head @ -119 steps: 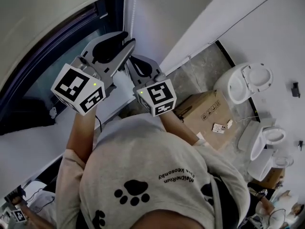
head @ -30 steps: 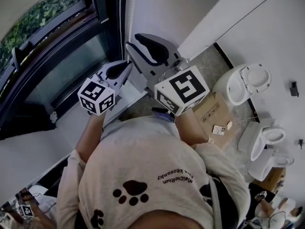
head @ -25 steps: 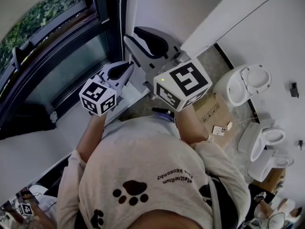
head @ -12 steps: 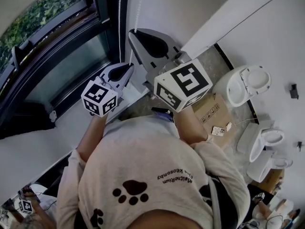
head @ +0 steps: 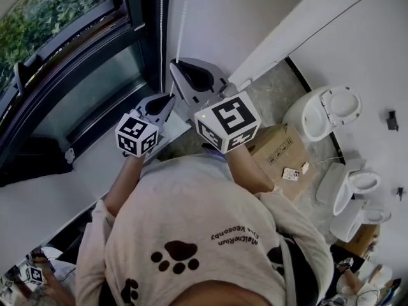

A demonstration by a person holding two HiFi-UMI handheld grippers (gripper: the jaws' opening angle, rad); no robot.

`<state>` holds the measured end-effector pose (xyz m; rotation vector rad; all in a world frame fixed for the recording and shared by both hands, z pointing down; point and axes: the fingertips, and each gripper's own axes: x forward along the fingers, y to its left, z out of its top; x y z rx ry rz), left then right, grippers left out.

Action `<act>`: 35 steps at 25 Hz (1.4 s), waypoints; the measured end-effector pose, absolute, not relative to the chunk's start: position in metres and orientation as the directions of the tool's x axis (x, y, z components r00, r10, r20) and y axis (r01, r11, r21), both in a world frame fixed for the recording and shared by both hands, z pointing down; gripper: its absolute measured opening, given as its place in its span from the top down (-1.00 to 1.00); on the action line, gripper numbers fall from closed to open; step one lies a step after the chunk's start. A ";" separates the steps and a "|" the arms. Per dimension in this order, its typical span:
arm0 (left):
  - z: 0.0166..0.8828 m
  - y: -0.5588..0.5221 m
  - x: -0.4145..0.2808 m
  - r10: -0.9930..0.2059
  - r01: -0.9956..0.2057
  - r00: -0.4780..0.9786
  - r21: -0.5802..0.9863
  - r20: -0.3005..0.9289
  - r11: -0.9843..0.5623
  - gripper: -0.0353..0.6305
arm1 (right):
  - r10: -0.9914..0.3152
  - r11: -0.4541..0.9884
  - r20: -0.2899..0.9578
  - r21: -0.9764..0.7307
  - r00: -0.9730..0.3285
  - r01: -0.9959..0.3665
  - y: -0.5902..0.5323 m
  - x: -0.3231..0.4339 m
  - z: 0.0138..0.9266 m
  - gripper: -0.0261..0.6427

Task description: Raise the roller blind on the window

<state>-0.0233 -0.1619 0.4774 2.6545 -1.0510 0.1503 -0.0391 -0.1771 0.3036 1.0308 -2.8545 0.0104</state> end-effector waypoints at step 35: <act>0.533 -0.142 -0.026 -0.625 -0.680 0.732 0.223 0.273 -0.699 0.85 | -0.651 0.750 0.153 -0.027 -0.744 -0.661 -0.176 -0.036 0.360 0.89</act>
